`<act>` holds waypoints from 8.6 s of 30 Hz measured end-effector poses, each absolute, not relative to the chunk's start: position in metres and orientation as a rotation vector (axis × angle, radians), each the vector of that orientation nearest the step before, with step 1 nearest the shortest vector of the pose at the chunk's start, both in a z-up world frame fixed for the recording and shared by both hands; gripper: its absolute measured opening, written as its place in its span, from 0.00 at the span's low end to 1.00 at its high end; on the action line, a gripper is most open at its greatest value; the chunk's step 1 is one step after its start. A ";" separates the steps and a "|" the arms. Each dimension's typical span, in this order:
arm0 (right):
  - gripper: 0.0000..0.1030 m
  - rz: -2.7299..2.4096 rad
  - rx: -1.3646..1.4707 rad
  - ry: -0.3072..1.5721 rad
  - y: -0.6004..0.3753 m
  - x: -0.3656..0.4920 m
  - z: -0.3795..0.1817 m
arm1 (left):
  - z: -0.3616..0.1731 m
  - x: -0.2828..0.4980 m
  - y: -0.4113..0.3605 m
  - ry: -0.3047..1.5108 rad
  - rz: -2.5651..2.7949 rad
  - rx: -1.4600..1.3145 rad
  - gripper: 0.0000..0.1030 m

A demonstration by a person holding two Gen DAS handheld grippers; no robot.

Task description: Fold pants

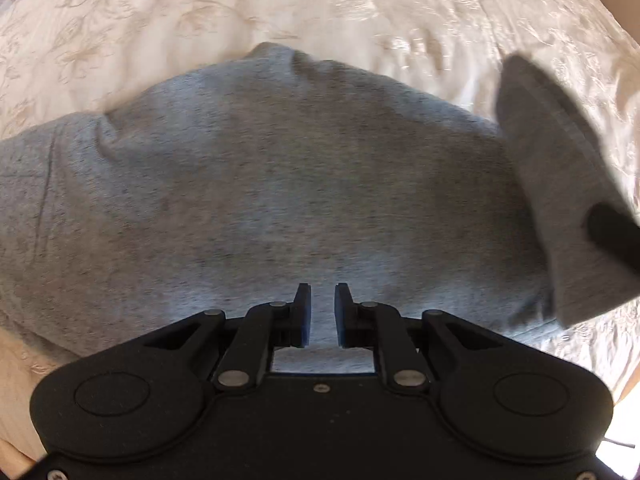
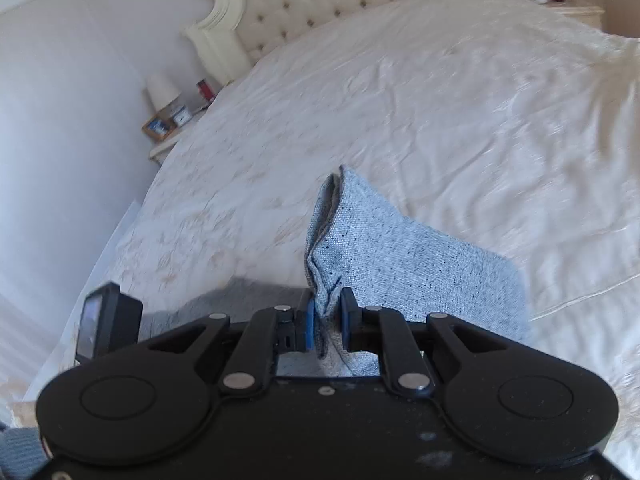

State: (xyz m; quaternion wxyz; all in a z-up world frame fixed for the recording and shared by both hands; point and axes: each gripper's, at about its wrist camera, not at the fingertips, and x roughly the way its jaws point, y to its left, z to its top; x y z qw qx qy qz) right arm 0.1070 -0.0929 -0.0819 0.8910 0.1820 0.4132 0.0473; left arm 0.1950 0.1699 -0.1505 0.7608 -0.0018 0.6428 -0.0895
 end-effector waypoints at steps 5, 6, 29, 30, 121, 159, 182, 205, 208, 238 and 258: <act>0.16 0.174 0.245 0.990 0.005 0.127 -0.161 | -0.152 0.194 0.205 1.404 -0.177 0.008 0.19; 0.22 0.177 0.217 1.009 0.015 0.129 -0.171 | -0.150 0.193 0.208 1.400 -0.182 0.013 0.19; 0.35 -0.223 0.348 0.984 -0.162 0.096 -0.147 | -0.175 0.180 0.099 1.382 -0.378 0.212 0.23; 0.35 -0.222 0.336 0.987 -0.167 0.099 -0.149 | -0.175 0.178 0.099 1.374 -0.372 0.217 0.24; 0.34 -0.219 0.234 1.150 0.047 0.068 -0.136 | -0.196 0.188 0.430 1.337 -0.140 -0.331 0.45; 0.36 -0.042 0.375 1.125 -0.213 0.043 -0.150 | -0.106 0.115 -0.032 1.182 -0.511 0.029 0.17; 0.37 0.055 0.341 1.164 -0.190 0.132 -0.188 | -0.202 0.164 0.112 1.407 -0.046 -0.015 0.26; 0.43 -0.044 0.448 1.150 -0.189 0.126 -0.208 | -0.147 0.107 0.197 1.297 -0.047 -0.019 0.29; 0.36 -0.027 0.550 1.201 -0.194 0.134 -0.205 | -0.148 0.108 0.202 1.295 -0.033 -0.042 0.29; 0.21 -0.025 0.116 1.034 -0.174 0.160 -0.150 | -0.158 0.217 0.057 1.254 -0.227 0.134 0.33; 0.25 -0.041 0.041 1.087 -0.162 0.181 -0.172 | -0.168 0.211 0.068 1.337 -0.122 0.089 0.34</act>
